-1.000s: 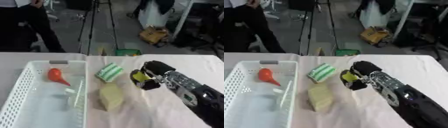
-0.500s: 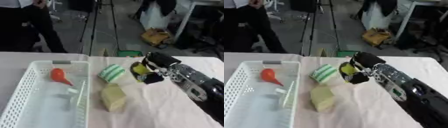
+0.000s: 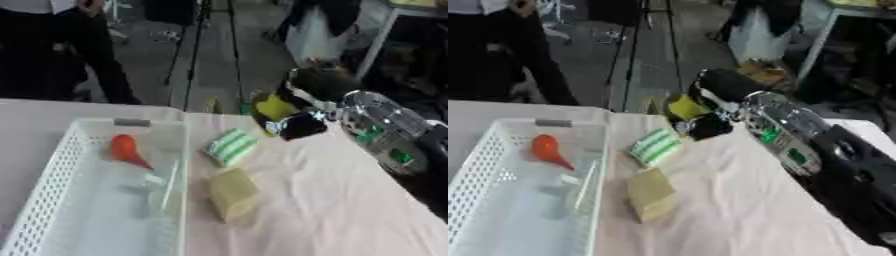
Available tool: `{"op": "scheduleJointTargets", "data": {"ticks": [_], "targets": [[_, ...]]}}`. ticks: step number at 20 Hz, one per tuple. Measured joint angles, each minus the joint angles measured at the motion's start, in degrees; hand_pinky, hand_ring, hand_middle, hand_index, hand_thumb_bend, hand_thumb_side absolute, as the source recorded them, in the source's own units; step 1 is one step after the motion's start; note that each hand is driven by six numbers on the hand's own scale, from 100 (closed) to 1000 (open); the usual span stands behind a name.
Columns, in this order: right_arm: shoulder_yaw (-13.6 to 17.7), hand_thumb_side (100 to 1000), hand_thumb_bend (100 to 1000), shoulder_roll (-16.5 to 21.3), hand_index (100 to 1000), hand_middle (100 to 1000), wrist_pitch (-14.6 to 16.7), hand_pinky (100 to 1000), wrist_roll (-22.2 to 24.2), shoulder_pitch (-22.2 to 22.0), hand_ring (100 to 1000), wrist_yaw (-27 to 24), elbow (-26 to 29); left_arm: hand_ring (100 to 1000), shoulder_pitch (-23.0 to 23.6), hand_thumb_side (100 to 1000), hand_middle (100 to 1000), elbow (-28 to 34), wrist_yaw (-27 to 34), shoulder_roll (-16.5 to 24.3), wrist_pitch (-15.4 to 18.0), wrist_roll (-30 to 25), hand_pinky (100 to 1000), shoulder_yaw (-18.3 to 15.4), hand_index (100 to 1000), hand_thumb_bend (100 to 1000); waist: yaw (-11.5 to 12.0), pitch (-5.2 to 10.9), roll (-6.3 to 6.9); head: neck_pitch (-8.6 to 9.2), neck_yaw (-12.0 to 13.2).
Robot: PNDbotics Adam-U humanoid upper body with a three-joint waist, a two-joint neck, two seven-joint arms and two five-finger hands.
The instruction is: Pick up objects on the table and place them in the box.
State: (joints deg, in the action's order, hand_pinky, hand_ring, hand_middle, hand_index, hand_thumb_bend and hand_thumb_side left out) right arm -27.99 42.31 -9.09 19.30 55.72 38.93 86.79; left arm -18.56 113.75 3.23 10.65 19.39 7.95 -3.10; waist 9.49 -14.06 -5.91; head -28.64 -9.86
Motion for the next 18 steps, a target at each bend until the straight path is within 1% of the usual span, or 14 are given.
{"op": "scheduleJointTargets", "data": {"ticks": [4,9,12,15,18], "targets": [[-0.43,615,355,-0.44,384,201,-0.14,818,1.32,3.39,612,-0.49,-0.03,936,-0.22,1000,1000,0.0,0.22,0.03,-0.02,-0.09,953,0.1,935,108,1.45,0.0,-0.4,-0.07,-0.76],[-0.81,613,368,-2.72,377,196,-0.18,817,2.63,7.15,605,-1.29,-0.53,935,-0.78,1000,1000,0.0,0.37,0.05,-0.03,-0.17,952,0.42,934,107,3.51,-0.12,-1.17,-0.05,-1.93],[-1.01,609,373,-4.06,376,194,-0.09,817,3.12,8.53,603,-1.72,-1.21,935,-1.36,1000,1000,0.0,0.53,0.05,-0.08,-0.24,952,0.46,934,107,4.4,-0.5,-1.35,-0.04,-2.78],[-1.0,603,391,-5.33,366,187,-0.05,814,3.58,9.6,594,-2.06,-2.23,935,-2.16,1000,1000,0.0,0.73,0.05,-0.03,-0.34,952,0.63,934,106,6.0,-1.05,-1.82,0.02,-3.72],[-0.78,601,399,-7.49,362,183,-0.1,813,3.69,10.64,590,-2.14,-3.72,935,-2.75,1000,1000,0.0,0.88,0.0,0.02,-0.4,952,0.81,934,106,7.44,-1.49,-1.96,0.6,-4.9]]}}
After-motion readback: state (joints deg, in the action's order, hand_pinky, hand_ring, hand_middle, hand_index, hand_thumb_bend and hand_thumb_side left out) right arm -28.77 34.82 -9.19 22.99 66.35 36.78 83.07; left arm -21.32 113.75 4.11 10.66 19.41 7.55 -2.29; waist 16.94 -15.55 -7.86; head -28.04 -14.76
